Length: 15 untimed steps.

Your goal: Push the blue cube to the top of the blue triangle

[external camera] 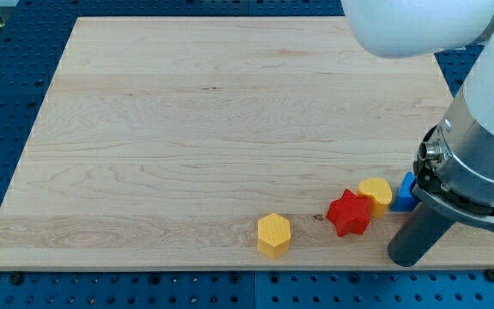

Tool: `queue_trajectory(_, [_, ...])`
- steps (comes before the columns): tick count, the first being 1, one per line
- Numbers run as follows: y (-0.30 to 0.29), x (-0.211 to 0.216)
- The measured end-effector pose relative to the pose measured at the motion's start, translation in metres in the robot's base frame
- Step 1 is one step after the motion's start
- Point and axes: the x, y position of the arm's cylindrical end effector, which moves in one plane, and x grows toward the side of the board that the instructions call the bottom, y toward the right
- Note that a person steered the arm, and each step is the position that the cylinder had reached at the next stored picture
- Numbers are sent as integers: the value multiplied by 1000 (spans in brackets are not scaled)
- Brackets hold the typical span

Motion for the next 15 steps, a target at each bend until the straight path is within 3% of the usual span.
queue_trajectory(3, [3, 1])
queue_trajectory(12, [91, 0])
queue_trajectory(15, [181, -15])
